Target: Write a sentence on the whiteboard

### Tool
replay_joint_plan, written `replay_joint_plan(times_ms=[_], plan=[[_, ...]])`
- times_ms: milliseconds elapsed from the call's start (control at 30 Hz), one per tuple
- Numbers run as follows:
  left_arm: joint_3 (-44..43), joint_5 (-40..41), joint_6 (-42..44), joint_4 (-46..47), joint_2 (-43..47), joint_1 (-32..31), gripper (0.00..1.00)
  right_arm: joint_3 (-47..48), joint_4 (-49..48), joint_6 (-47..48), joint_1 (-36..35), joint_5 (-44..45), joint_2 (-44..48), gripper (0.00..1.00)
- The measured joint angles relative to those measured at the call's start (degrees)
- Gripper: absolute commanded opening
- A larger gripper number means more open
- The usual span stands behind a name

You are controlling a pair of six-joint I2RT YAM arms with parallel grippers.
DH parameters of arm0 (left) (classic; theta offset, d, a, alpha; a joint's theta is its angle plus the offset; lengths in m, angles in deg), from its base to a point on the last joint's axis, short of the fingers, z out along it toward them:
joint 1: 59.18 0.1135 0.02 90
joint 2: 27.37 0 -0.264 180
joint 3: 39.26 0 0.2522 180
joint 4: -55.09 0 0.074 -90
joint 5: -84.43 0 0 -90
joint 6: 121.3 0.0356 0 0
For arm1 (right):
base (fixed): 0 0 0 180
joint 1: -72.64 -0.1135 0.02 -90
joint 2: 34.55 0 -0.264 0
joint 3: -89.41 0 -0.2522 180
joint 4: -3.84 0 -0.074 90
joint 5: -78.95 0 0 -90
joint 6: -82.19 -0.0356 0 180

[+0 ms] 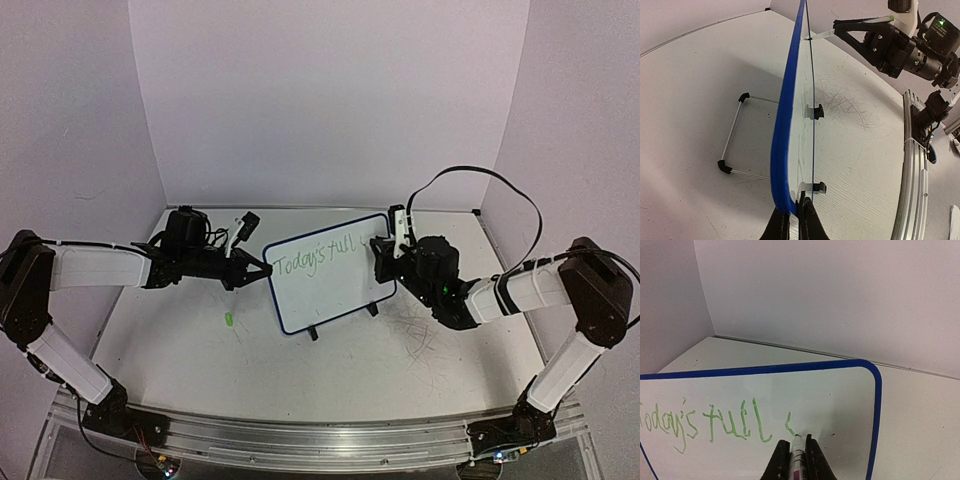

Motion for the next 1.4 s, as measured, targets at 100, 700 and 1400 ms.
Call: replay_joint_plan(times_ms=[100, 700, 1400], plan=[[0.0, 0.0, 0.0, 0.0, 0.0, 0.0, 0.00, 0.0, 0.0, 0.0, 0.0, 0.2, 0.0, 0.00], [0.0, 0.0, 0.0, 0.0, 0.0, 0.0, 0.00, 1.4, -0.4, 0.2, 0.4, 0.4, 0.0, 0.00], [0.0, 0.0, 0.0, 0.0, 0.0, 0.0, 0.00, 1.6, -0.3, -0.4, 0.2, -1.3, 0.0, 0.00]])
